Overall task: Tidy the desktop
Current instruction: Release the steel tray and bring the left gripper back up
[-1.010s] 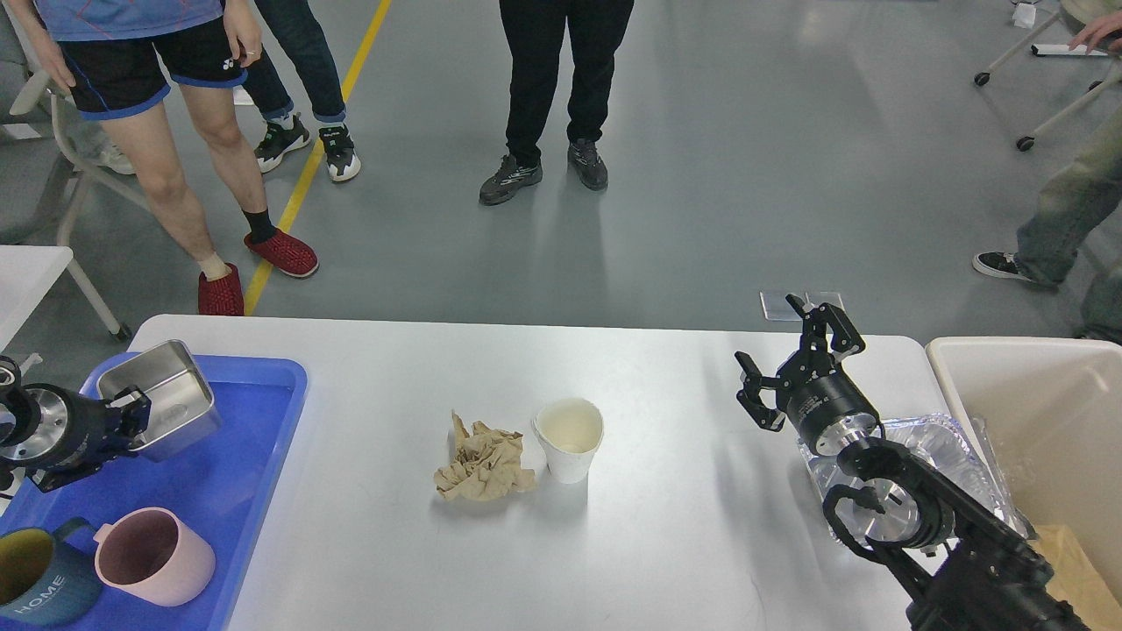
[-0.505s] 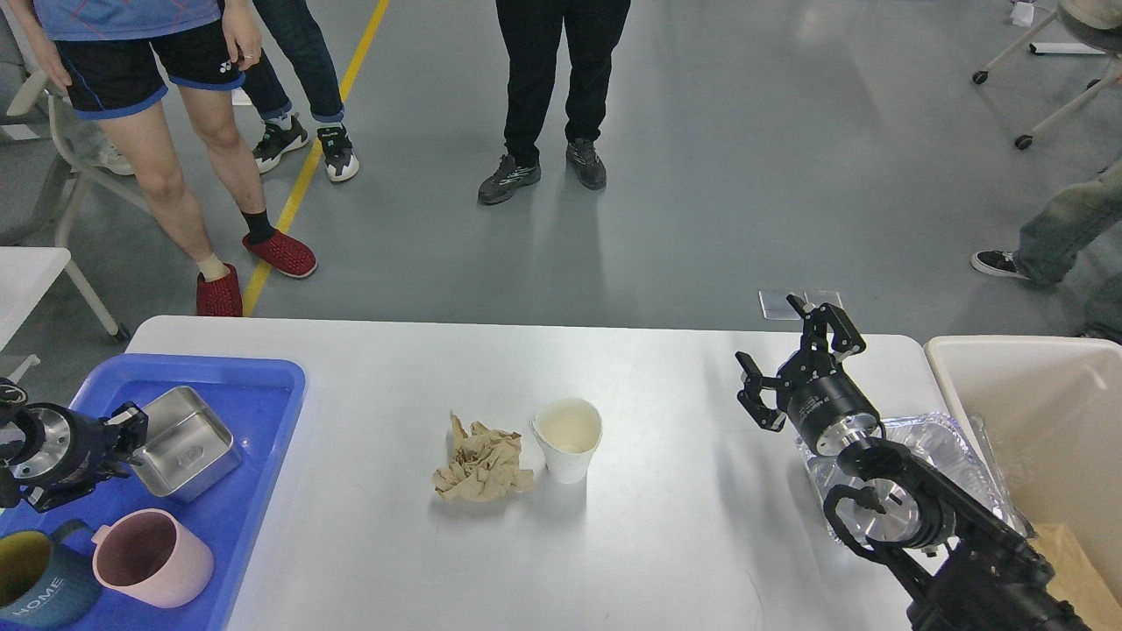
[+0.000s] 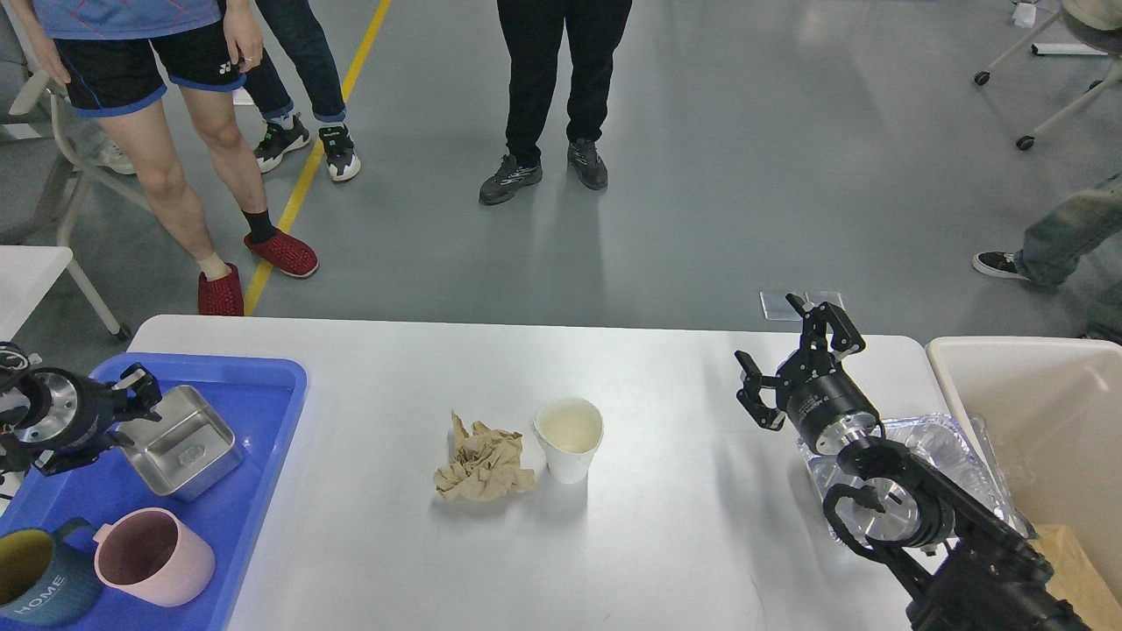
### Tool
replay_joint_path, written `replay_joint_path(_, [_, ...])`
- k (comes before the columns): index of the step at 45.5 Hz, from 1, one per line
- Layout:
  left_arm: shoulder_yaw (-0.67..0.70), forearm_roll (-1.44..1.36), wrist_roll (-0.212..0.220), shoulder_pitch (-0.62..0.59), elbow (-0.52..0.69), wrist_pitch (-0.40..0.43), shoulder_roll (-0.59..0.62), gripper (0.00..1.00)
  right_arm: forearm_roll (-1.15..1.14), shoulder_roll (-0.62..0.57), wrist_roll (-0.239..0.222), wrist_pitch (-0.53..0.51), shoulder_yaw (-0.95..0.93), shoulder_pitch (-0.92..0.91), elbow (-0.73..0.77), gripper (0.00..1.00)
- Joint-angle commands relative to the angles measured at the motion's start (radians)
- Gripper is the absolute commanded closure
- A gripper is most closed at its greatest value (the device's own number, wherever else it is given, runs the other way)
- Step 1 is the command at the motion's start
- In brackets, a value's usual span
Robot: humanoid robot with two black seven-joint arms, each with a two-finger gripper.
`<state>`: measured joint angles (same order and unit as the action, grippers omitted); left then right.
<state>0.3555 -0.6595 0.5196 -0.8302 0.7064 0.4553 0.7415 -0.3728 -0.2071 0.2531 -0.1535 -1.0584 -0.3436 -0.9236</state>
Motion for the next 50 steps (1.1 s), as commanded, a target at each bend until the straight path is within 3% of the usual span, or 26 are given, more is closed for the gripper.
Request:
replay_joint_path(1, [0.002,0.0,0.0,-0.081,0.013,0.0,-0.001,0.32,0.0,0.0,0.0,0.0,0.0,0.0,-0.001,0.0])
replay_joint_path(5, [-0.001,0.0,0.0,-0.128,0.028,-0.006,-0.005,0.2,0.0,0.0,0.0,0.0,0.0,0.0,-0.001,0.0])
replay_joint_path(29, [-0.044,-0.02,0.025,-0.332,0.334,-0.017,0.015,0.2,0.0,0.002,0.0,0.003,0.0,-0.002,-0.003,0.0])
replay_joint_path(33, [-0.043,-0.018,0.023,-0.366,0.375,-0.056,-0.007,0.2,0.0,0.002,0.0,0.003,0.0,-0.002,-0.004,0.0])
replay_joint_path(41, [0.016,0.011,0.0,-0.342,0.488,-0.208,-0.06,0.2,0.0,-0.006,0.0,0.003,0.0,0.0,-0.012,0.0])
replay_joint_path(50, [0.291,0.032,-0.068,-0.149,0.539,-0.277,-0.148,0.2,0.0,-0.005,0.0,0.003,0.0,0.002,-0.012,0.0])
